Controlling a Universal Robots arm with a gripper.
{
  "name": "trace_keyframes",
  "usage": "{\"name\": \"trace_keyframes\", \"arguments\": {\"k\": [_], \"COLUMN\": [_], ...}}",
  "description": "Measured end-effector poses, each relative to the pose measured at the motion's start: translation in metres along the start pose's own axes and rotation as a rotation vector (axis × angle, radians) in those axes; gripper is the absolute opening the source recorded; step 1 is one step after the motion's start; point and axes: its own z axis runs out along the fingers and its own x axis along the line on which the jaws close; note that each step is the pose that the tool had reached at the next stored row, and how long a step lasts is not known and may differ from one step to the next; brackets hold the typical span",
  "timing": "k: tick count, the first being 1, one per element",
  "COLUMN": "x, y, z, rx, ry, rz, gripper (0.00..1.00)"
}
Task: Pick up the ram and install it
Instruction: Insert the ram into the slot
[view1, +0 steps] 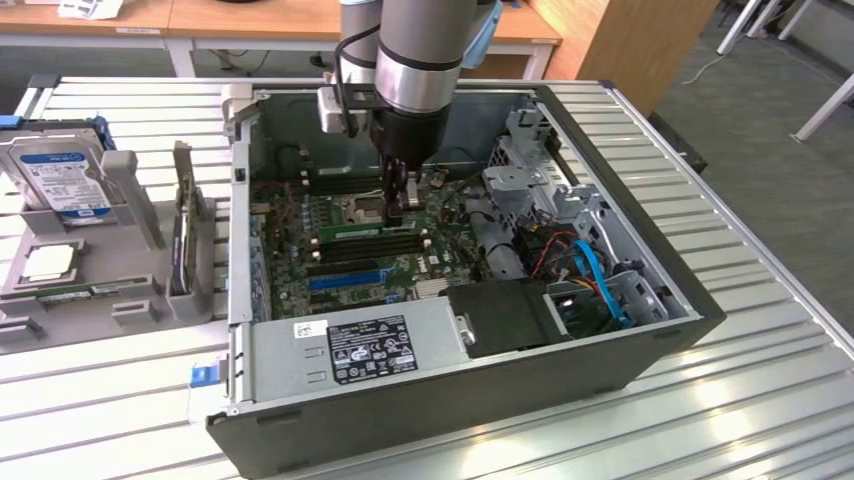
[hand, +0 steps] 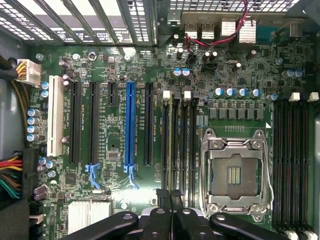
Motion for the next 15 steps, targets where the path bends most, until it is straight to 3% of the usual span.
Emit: {"name": "trace_keyframes", "arguments": {"k": [15], "x": [-0.0001], "y": [-0.0033], "z": [0.0014], "rx": [0.0001], "ry": [-0.0001], "rz": [0.0], "gripper": [0.12]}}
